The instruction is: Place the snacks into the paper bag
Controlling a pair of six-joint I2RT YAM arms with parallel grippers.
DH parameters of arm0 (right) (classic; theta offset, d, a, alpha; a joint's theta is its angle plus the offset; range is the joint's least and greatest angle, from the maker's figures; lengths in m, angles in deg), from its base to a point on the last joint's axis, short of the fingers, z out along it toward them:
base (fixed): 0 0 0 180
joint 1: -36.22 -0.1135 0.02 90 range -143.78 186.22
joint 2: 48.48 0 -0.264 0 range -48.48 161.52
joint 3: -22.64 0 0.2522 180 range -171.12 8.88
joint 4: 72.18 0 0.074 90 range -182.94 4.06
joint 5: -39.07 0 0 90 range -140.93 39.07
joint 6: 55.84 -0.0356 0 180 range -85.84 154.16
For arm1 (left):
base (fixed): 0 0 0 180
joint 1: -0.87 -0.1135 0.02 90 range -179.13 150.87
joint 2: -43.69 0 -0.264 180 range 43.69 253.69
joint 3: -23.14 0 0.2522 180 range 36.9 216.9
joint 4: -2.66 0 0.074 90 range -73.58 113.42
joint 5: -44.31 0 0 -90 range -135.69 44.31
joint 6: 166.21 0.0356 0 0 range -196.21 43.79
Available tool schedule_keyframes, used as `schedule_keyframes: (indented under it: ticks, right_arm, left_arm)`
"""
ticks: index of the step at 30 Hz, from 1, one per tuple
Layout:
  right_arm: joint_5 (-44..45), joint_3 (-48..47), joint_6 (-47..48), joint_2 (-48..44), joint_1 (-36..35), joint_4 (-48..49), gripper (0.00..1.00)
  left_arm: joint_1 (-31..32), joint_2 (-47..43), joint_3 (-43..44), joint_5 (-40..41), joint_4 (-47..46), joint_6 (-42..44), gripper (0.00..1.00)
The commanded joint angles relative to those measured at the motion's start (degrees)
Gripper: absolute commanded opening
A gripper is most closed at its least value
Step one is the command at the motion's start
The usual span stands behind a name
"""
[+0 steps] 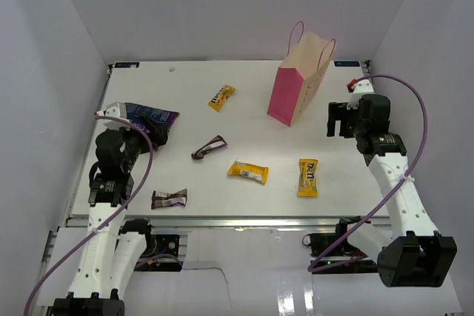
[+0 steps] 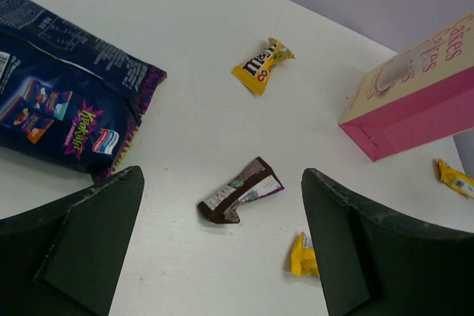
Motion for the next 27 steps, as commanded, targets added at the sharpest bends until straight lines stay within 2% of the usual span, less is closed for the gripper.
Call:
schedule_keyframes:
  ticks: [1,3,4,6,7,9,10,11,14,18,19,21,23,24,26,27]
  right_arm:
    - [-7.3,-2.9,3.0,-0.8,0.0,-0.9,0.90]
    - [-15.5,-2.7,12.6,-0.7,-0.1,-2.5,0.90]
    - [-26.0,-2.8,26.2,-0.4,-0.4,-7.6,0.90]
    - [-33.6,-3.0,41.7,1.3,-1.5,-16.4,0.90]
    - [-34.5,-2.6,48.9,1.8,-2.8,-21.8,0.90]
    - [-36.6,-2.4,54.4,3.6,-2.8,-26.5,0.90]
    - [-39.6,-2.3,63.5,4.5,-2.8,-32.0,0.90]
    - [-40.7,-1.8,68.3,4.9,-2.8,-34.4,0.90]
    - [-40.2,1.3,78.5,5.9,-2.8,-35.2,0.90]
    - [-35.0,4.0,82.7,9.8,-3.3,-33.5,0.90]
    - [-33.8,4.2,81.1,12.0,-4.1,-32.6,0.90]
    - [-27.2,4.3,58.9,15.0,-7.3,-22.1,0.95]
    - [-27.2,1.0,40.5,20.0,-8.3,-20.0,0.89]
    - [-27.2,0.5,34.5,20.6,-8.3,-18.5,0.85]
    - [-22.0,2.8,22.6,18.2,-9.5,-13.1,0.87]
    - [-16.2,4.2,13.1,17.0,-10.6,-7.7,0.88]
  left_arm:
    - [0.0,0.0,-0.3,-2.5,3.4,-0.5,0.98]
    - [0.0,-0.3,-0.5,-3.2,4.0,-0.7,0.98]
    - [0.0,-0.6,-0.7,-4.0,4.7,-1.1,0.98]
    - [0.0,-1.3,-1.1,-4.8,5.3,-1.6,0.98]
    - [0.0,-1.7,-1.2,-5.3,5.8,-2.0,0.98]
    - [0.0,-2.2,-1.2,-5.6,6.6,-2.4,0.98]
    - [0.0,-2.2,-1.2,-6.0,7.4,-3.0,0.98]
    - [0.0,-2.0,-1.2,-6.3,7.6,-3.2,0.98]
    - [0.0,-1.4,-1.3,-8.6,8.1,-4.0,0.98]
    - [0.0,-1.0,-1.8,-9.8,9.4,-4.8,0.98]
    - [0.0,-1.0,-2.0,-9.9,9.6,-4.9,0.98]
    - [0.0,-1.0,-2.5,-10.5,9.5,-5.5,0.98]
    - [0.0,-0.5,-3.0,-11.1,9.5,-6.1,0.98]
    - [0.0,-0.3,-3.0,-11.1,9.5,-6.1,0.98]
    - [0.0,0.1,-2.8,-11.2,9.6,-6.1,0.98]
    - [0.0,0.1,-2.8,-10.9,9.7,-6.1,0.98]
